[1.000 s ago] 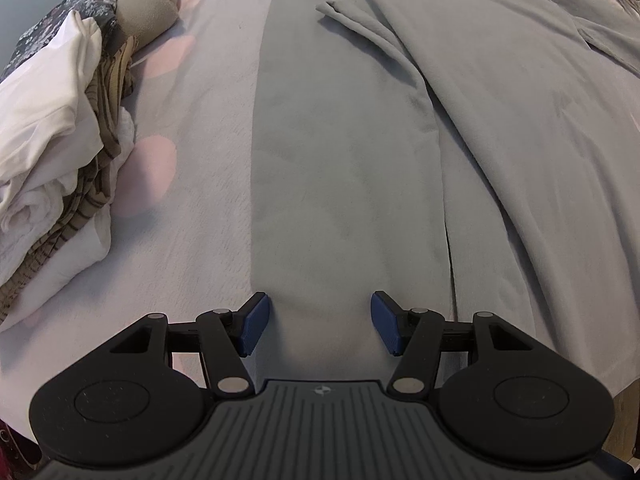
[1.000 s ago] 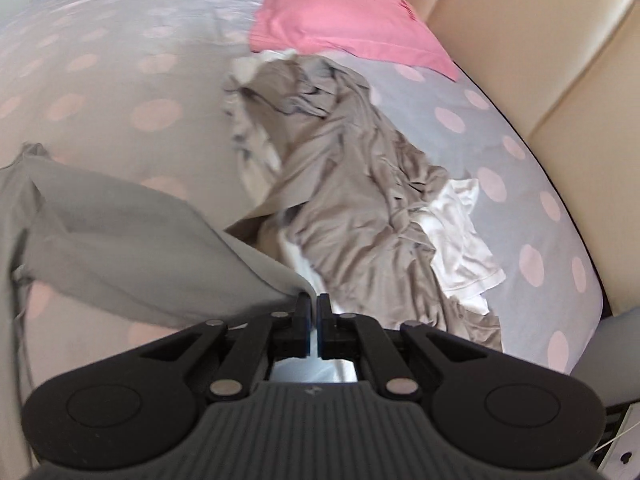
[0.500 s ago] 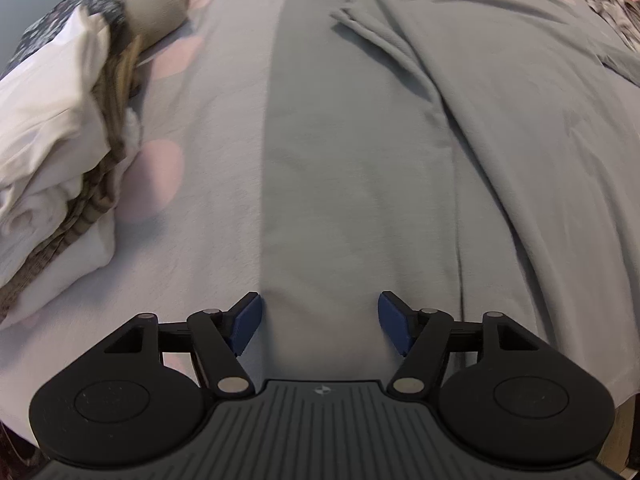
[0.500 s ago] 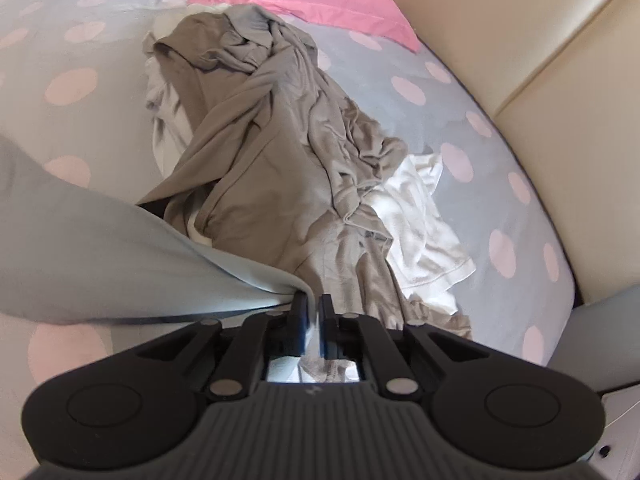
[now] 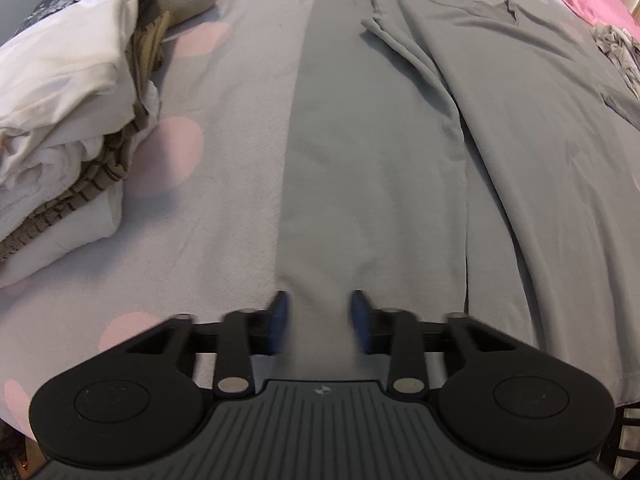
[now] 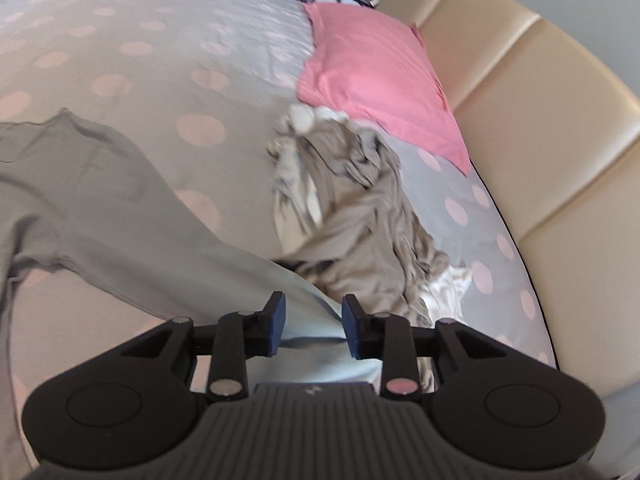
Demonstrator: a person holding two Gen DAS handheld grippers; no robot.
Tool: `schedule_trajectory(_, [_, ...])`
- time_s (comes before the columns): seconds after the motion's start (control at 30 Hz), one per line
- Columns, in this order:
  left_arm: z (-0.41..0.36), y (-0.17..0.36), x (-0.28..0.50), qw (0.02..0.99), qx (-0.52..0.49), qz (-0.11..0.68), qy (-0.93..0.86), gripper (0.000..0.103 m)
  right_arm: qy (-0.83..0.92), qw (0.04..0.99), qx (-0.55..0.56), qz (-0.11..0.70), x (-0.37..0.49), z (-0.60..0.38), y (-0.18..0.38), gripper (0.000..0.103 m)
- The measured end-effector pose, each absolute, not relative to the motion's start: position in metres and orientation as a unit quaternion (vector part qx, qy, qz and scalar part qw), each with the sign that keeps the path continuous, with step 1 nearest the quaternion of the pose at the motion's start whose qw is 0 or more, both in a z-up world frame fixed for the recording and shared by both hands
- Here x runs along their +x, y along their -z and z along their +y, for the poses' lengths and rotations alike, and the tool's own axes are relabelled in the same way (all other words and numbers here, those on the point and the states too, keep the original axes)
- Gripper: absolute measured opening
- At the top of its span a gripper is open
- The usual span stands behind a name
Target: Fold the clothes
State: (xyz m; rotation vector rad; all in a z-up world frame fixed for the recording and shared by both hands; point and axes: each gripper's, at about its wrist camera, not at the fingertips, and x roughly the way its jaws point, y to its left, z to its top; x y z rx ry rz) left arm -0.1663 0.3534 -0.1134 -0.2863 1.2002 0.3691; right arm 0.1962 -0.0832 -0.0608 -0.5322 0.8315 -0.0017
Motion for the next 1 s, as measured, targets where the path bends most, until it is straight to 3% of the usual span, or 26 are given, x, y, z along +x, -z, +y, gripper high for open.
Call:
schedule_trajectory(0.07, [0.358, 0.109, -0.168, 0.803, -0.147, 0.550, -0.176, 0.004, -0.007, 0.881, -0.273, 0.386, 0.189, -0.075, 0.059, 0.035])
schedule_trajectory(0.4, [0.395, 0.025, -0.179, 0.846, -0.164, 0.433, -0.263, 0.002, -0.011, 0.875, -0.294, 0.384, 0.179, -0.066, 0.063, 0.035])
schedule_trajectory(0.63, [0.439, -0.051, -0.159, 0.869, -0.081, 0.383, -0.302, 0.002, -0.013, 0.869, -0.302, 0.392, 0.179, -0.062, 0.069, 0.035])
schedule_trajectory(0.9, [0.488, -0.098, -0.122, 0.853, -0.041, 0.386, -0.350, 0.002, -0.012, 0.864, -0.307, 0.398, 0.181, -0.060, 0.072, 0.035])
schedule_trajectory(1.0, [0.515, -0.087, -0.115, 0.829, -0.035, 0.405, -0.383, 0.002, -0.011, 0.862, -0.311, 0.400, 0.181, -0.059, 0.075, 0.035])
